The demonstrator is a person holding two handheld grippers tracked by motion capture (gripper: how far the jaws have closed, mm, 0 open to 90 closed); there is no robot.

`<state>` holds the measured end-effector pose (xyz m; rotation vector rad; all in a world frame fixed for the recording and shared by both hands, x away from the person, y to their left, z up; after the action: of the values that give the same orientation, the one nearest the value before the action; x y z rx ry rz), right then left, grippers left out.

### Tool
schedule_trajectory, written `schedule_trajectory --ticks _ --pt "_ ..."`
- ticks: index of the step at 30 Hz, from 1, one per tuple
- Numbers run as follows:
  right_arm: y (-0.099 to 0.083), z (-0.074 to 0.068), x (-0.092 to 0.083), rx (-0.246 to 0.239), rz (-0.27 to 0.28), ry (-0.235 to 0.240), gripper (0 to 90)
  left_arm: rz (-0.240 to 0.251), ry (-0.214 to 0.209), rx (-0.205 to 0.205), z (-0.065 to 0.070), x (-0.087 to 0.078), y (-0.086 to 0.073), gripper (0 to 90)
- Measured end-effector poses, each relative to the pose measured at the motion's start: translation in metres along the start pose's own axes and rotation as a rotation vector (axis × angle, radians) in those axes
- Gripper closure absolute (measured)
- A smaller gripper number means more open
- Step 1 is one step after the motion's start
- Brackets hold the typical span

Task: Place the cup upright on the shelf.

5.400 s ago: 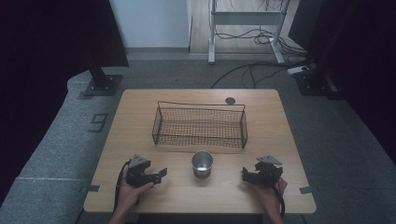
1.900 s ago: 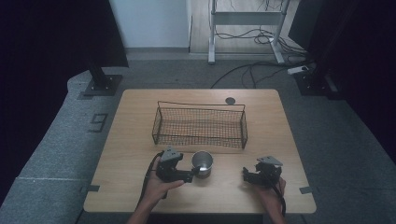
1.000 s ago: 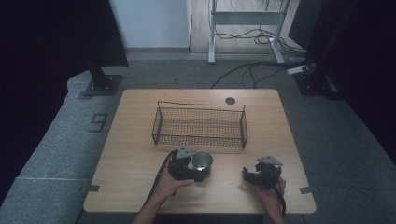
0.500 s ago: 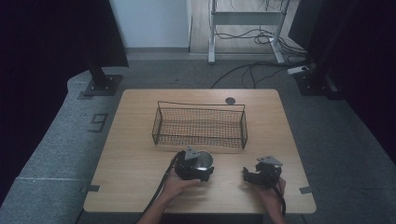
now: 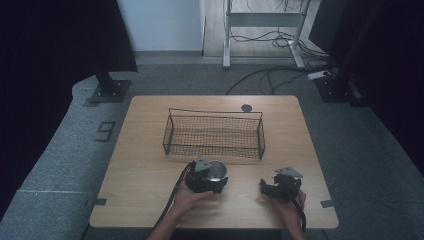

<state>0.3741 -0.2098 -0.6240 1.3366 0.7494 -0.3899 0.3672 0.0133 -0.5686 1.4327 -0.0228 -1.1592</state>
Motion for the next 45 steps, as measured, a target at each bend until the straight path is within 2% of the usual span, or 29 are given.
schedule_trajectory --ticks 6,10,12,16,25,37,45 --pt "0.000 0.000 0.000 0.000 0.000 -0.001 7.0 0.005 -0.017 0.001 0.001 -0.011 0.003 13.1" --pt "0.000 0.000 0.000 0.000 0.001 -0.002 7.2 -0.003 0.013 -0.033 -0.004 -0.015 0.004 13.1" --pt "0.000 0.000 0.000 0.000 0.001 -0.002 7.2 0.005 0.006 -0.040 -0.005 -0.017 0.005 13.1" --pt "0.000 0.000 0.000 0.000 0.001 -0.002 7.3 0.009 -0.007 -0.032 -0.005 -0.021 0.006 13.1" --pt "0.000 0.000 0.000 0.000 0.001 -0.002 7.3 0.021 -0.008 -0.027 -0.007 -0.027 0.009 13.2" --pt "0.000 0.000 0.000 0.001 0.001 -0.002 7.4 0.044 -0.008 -0.024 -0.010 -0.037 0.019 13.4" --pt "0.000 0.000 0.000 0.000 0.002 -0.001 7.6 0.057 -0.016 -0.006 -0.007 -0.040 0.028 13.5"
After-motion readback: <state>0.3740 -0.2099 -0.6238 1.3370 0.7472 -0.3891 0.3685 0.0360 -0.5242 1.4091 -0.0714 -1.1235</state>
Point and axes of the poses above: each handheld gripper's, and its own axes: x roughly forward along the jaws, y roughly out of its top, z roughly to its right, the point moved 10 cm from there along x, roughly forward along the jaws, and after that the axes turned 5 degrees about -x, right-handed, at the moved point
